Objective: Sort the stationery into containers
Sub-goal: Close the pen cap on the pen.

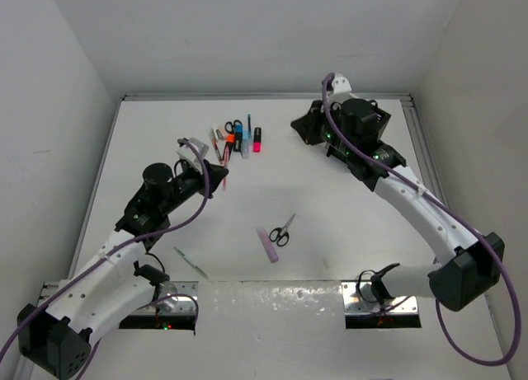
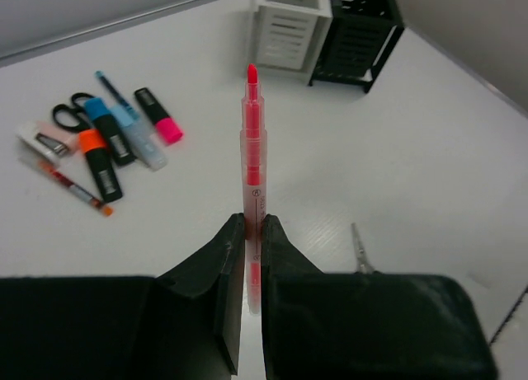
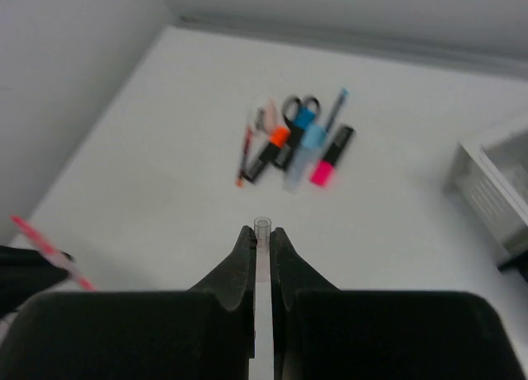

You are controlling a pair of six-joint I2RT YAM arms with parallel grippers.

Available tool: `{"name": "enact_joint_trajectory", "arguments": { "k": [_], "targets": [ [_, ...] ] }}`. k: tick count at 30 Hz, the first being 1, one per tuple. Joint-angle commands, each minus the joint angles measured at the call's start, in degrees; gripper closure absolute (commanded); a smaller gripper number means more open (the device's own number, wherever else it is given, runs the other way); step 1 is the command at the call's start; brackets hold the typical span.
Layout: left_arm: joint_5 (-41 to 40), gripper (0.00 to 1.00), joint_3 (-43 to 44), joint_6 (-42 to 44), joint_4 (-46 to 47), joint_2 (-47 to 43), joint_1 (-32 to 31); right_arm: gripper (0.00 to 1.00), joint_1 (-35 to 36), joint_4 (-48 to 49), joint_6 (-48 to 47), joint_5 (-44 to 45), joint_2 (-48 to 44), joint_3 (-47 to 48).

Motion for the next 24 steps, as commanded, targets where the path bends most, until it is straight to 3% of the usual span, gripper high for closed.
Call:
{"name": "enact_joint_trajectory", "arguments": {
  "k": [1,12,24],
  "targets": [
    [6.4,1.00,2.9,-7.6,6.9,1.4,-1.0,1.00,2.6,13.3,4.6,-4.9,1.7,1.3],
    [5.4,1.00,2.2,-12.5,13.2,4.0,-2.4,1.00,12.1,23.2,-1.5,-6.9,5.9,5.5],
    [4.8,1.00,0.1,-14.4,15.2,4.0,-3.3,1.00,14.4,28.9,-2.0,-9.3,9.7,4.3]
  ]
}}
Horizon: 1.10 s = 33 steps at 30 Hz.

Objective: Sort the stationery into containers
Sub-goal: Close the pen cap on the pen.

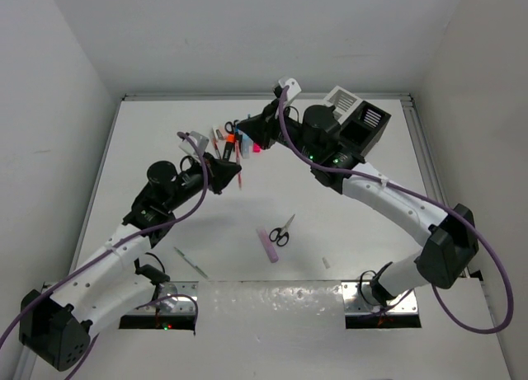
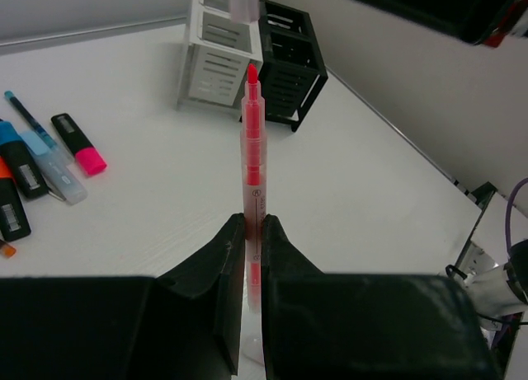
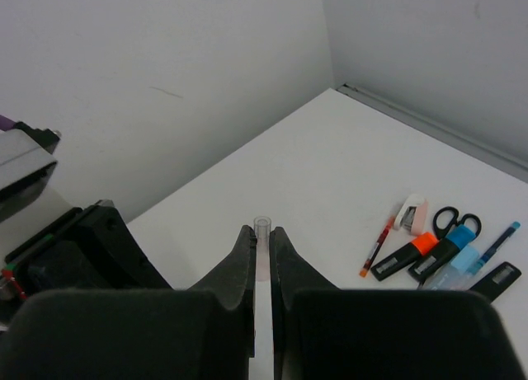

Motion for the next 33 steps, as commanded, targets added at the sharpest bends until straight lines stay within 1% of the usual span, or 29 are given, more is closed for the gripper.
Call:
{"name": "enact_joint_trajectory", "arguments": {
  "k": [1,13,19,26,31,33],
  "targets": [
    [0.1,1.00,0.0,-1.6,4.6,-0.2,-0.9,1.00,0.9,4.4,-0.5,-1.5,1.0,0.9],
    [-0.6,1.00,-0.7,-2.1,4.6,0.5,-1.1,1.00,1.6,3.9,-0.8,-1.3,1.7,0.5],
    [-1.9,1.00,-0.7,-1.2,3.7,0.9,-1.7,1.00,0.4,0.8,-1.3,-2.6,1.5,2.7],
    [-3.1,1.00,1.1,0.3,2.7,1.6,-1.3,1.00,0.3,2.7,0.5,-2.8,0.7,1.2],
    [-3.5,1.00,2.4,0.7,1.9,3.0,-1.3,1.00,0.3,2.5,0.7,-3.3,0.8,1.8],
    [-4.7,1.00,2.6,0.6,2.0,3.5,-1.4,1.00,0.3,2.7,1.2,-3.1,0.9,1.5]
  ]
}}
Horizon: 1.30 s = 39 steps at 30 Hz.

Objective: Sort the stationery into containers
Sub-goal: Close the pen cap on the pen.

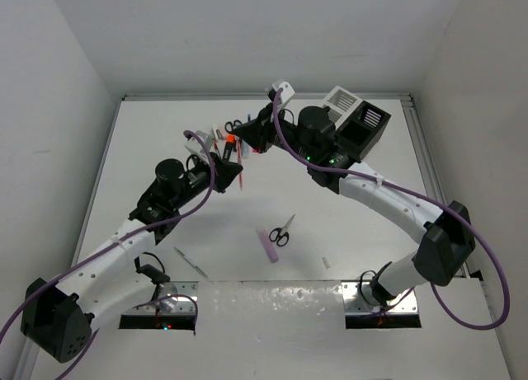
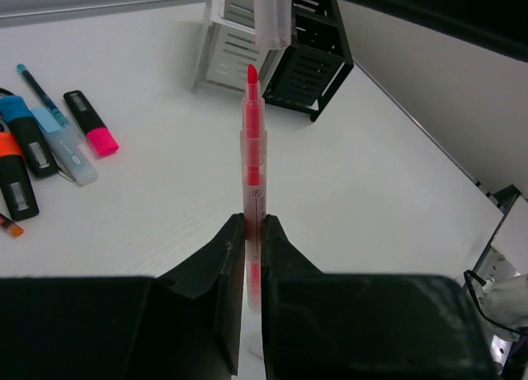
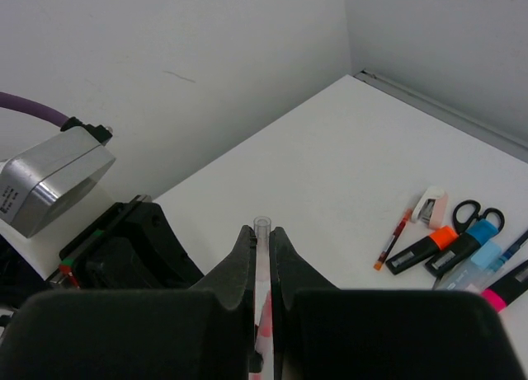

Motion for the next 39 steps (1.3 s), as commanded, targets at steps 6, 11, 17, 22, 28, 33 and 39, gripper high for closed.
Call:
{"name": "enact_joint_trajectory", "arguments": {
  "k": [6,11,17,22,28,33,39],
  "targets": [
    [-1.7,1.00,3.2,1.0,1.6,0.5,-0.2,1.00,-0.2,3.0,0.9,0.7,-1.4,0.1],
    [-1.0,1.00,3.1,0.8,1.6,0.3,-0.2,1.00,-0.4,4.3,1.2,1.5,-1.0,-0.6],
    [-1.3,1.00,3.2,0.7,2.0,0.5,-0.3,1.00,-0.4,5.5,2.0,2.0,-0.1,-0.8],
    [-1.3,1.00,2.8,1.2,2.5,0.2,-0.3,1.00,-0.4,5.6,2.1,2.3,-0.2,-1.6],
    [-1.6,1.00,3.0,1.2,2.9,0.2,-0.3,1.00,-0.2,6.8,2.3,3.1,0.2,-2.4],
    [-1.5,1.00,3.0,1.8,2.8,0.1,-0.3,1.00,0.0,6.7,2.3,3.4,0.7,-2.6],
    [-1.6,1.00,3.0,1.8,3.3,0.5,-0.4,1.00,0.6,7.7,2.7,3.6,1.1,-3.6]
  ]
}}
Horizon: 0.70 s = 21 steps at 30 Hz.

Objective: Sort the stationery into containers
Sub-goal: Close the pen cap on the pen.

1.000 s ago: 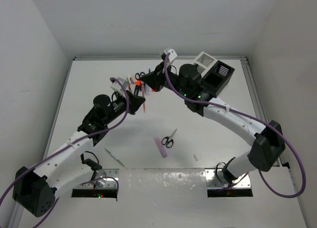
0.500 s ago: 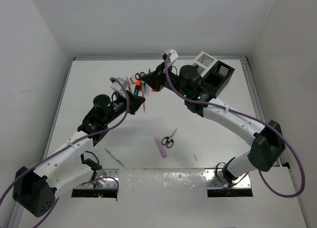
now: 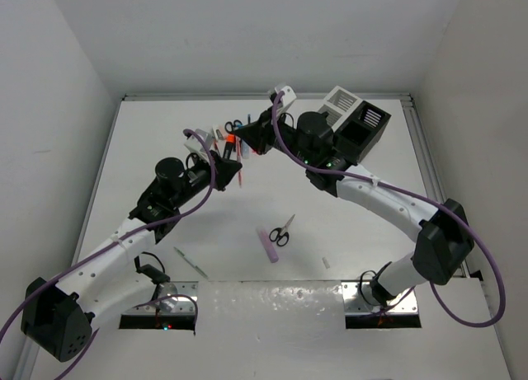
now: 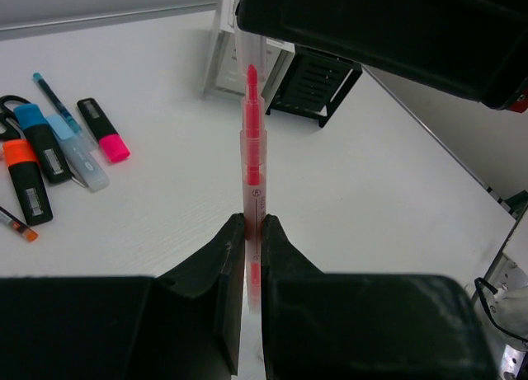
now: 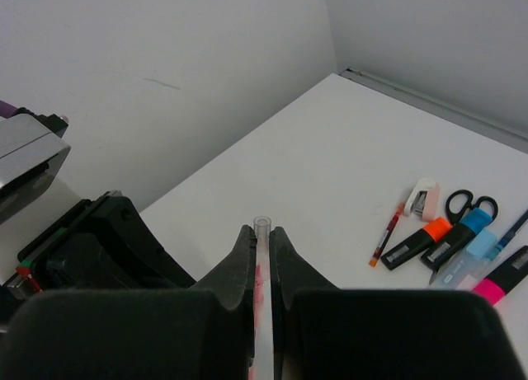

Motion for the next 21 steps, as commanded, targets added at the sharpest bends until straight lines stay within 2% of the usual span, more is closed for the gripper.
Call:
{"name": "enact_joint_trajectory", "arguments": {
  "k": [1,16,21],
  "targets": [
    [-0.1,1.00,2.2,0.6,3.6,-0.1,-0.5,1.00,0.5,4.1,0.9,0.5,0.7,-0.6],
    [-0.7,1.00,1.4,-0.4,2.3,-0.7,-0.6,1.00,0.4,2.3,-1.8,1.8,-0.7,2.8],
    [-1.1,1.00,1.7,0.6,4.2,-0.6,-0.6,1.00,0.8,3.3,-0.6,1.7,-1.3,0.5]
  ]
}}
